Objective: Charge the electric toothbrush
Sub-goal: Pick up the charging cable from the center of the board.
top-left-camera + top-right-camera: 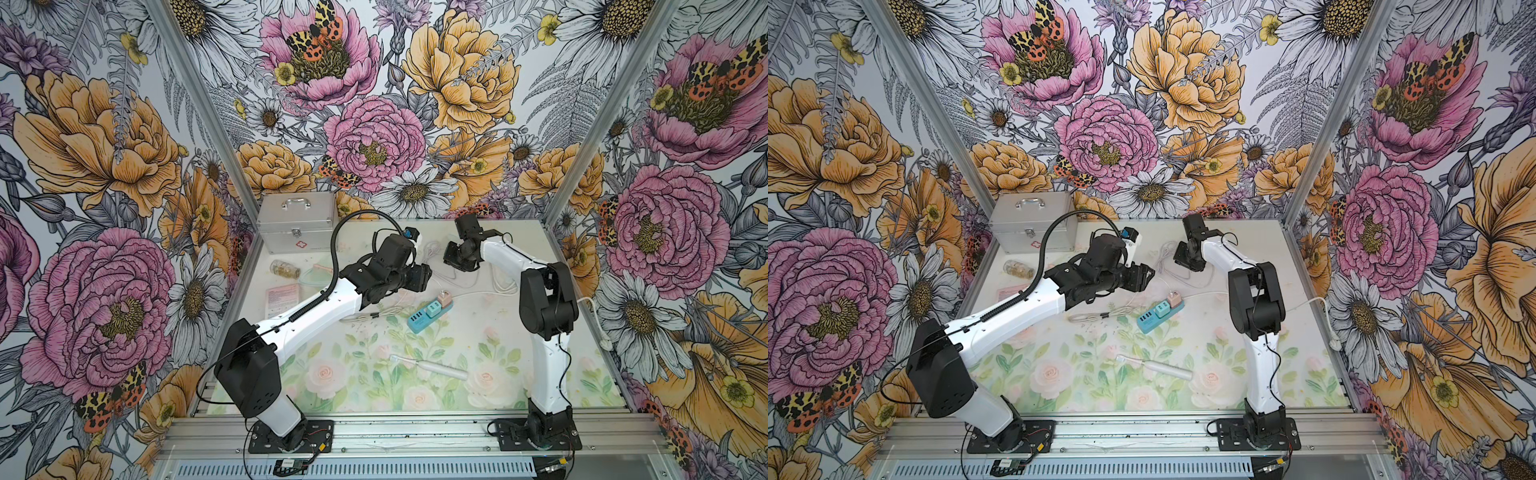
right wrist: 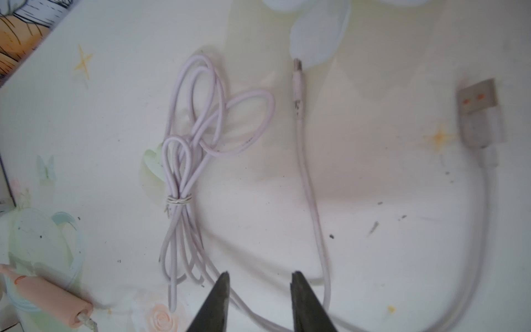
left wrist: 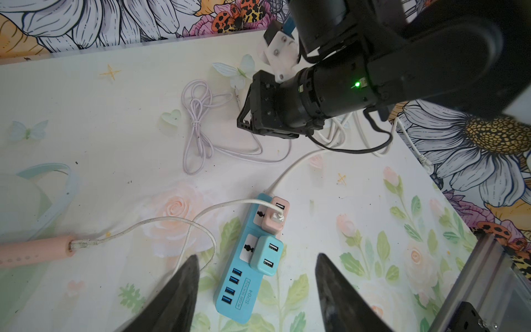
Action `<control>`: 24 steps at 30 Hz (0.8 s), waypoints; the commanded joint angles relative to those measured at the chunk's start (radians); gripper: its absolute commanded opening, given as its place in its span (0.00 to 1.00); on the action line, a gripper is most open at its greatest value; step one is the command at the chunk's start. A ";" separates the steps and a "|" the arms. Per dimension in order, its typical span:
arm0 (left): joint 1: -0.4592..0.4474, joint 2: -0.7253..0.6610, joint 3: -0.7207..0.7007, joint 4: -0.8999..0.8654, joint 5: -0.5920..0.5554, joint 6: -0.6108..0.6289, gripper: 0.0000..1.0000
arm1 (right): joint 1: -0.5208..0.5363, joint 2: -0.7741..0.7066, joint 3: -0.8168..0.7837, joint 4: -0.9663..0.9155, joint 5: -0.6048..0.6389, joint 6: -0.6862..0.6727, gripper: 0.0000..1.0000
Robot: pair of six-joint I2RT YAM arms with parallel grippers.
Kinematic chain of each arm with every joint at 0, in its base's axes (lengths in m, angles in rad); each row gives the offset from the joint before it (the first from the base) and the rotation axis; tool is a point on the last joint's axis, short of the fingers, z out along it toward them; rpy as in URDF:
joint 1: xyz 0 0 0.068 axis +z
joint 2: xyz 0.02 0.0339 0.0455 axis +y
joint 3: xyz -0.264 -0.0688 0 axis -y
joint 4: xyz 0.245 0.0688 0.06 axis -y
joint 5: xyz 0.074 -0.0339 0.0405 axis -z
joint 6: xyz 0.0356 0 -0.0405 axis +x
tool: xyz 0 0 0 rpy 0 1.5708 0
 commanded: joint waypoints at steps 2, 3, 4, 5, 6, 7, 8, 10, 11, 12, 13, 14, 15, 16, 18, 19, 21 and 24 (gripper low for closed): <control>-0.005 -0.003 0.030 0.018 0.013 -0.020 0.65 | -0.051 -0.078 -0.037 0.020 0.130 -0.008 0.47; -0.007 0.003 0.035 0.019 0.011 -0.022 0.65 | -0.064 -0.076 -0.048 0.019 0.148 -0.017 0.47; -0.012 0.010 0.042 0.018 0.007 -0.030 0.65 | -0.075 -0.072 -0.055 0.014 0.168 -0.028 0.47; -0.018 0.017 0.048 0.020 0.009 -0.034 0.65 | -0.086 -0.068 -0.060 0.012 0.180 -0.035 0.47; -0.025 0.026 0.058 0.019 0.008 -0.034 0.65 | -0.094 -0.058 -0.056 0.012 0.188 -0.050 0.47; -0.033 0.038 0.067 0.019 -0.001 -0.036 0.65 | -0.100 -0.045 -0.047 0.007 0.184 -0.065 0.47; -0.039 0.047 0.076 0.018 -0.005 -0.041 0.65 | -0.105 -0.031 -0.039 0.005 0.175 -0.079 0.47; -0.050 0.064 0.091 0.020 -0.004 -0.053 0.65 | -0.105 0.000 -0.019 -0.010 0.192 -0.097 0.47; -0.052 0.070 0.096 0.021 -0.006 -0.061 0.65 | -0.108 0.015 -0.013 -0.013 0.192 -0.100 0.47; -0.056 0.073 0.097 0.026 -0.009 -0.066 0.64 | -0.111 0.030 -0.008 -0.016 0.196 -0.103 0.47; -0.058 0.076 0.097 0.029 -0.010 -0.069 0.64 | -0.116 0.039 -0.003 -0.019 0.201 -0.101 0.47; -0.060 0.079 0.098 0.031 -0.013 -0.075 0.64 | -0.121 0.048 0.001 -0.020 0.201 -0.099 0.47; -0.060 0.081 0.096 0.034 -0.016 -0.079 0.64 | -0.126 0.058 0.008 -0.020 0.203 -0.098 0.47; -0.060 0.084 0.093 0.036 -0.016 -0.082 0.64 | -0.128 0.068 0.013 -0.020 0.210 -0.099 0.47; -0.058 0.087 0.094 0.035 -0.013 -0.082 0.64 | -0.134 0.099 0.035 -0.023 0.200 -0.106 0.46; -0.057 0.085 0.094 0.036 -0.014 -0.085 0.64 | -0.136 0.109 0.044 -0.022 0.193 -0.110 0.45; -0.052 0.081 0.089 0.036 -0.015 -0.085 0.64 | -0.136 0.132 0.060 -0.024 0.200 -0.115 0.43; -0.048 0.075 0.081 0.037 -0.015 -0.091 0.64 | -0.144 0.150 0.069 -0.024 0.206 -0.105 0.42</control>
